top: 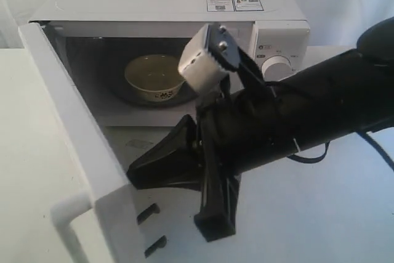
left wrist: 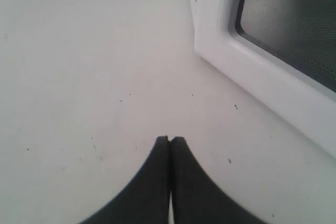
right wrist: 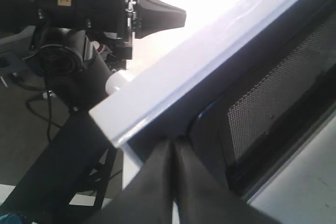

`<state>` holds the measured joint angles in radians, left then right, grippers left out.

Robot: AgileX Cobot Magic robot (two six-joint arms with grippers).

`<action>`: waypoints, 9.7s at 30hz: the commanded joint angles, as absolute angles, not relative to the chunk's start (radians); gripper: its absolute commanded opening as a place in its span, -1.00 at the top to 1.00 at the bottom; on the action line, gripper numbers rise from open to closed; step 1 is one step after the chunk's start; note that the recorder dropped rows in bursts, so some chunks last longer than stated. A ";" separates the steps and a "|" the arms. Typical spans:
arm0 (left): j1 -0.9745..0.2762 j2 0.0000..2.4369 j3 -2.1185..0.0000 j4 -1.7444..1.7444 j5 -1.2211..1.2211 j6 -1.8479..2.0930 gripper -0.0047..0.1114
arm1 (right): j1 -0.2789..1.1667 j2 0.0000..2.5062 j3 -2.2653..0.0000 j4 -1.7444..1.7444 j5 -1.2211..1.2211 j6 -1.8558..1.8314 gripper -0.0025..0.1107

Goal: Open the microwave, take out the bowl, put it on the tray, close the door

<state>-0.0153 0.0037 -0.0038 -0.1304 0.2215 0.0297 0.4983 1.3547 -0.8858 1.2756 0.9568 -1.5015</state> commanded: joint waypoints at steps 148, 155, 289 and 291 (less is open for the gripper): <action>-0.023 0.000 0.000 -0.133 0.225 0.027 0.92 | 0.785 2.047 -1.444 -1.180 0.401 0.453 0.96; -0.023 0.000 0.000 -0.133 0.225 0.027 0.92 | 0.868 2.001 -1.444 -1.022 0.684 0.453 0.96; -0.023 0.168 -0.506 -0.205 0.538 0.182 0.92 | 0.889 1.258 -0.898 -0.888 0.590 0.577 0.96; -0.023 0.168 -0.506 -0.216 0.542 0.182 0.92 | 0.889 1.249 -0.898 -0.890 0.616 0.577 0.96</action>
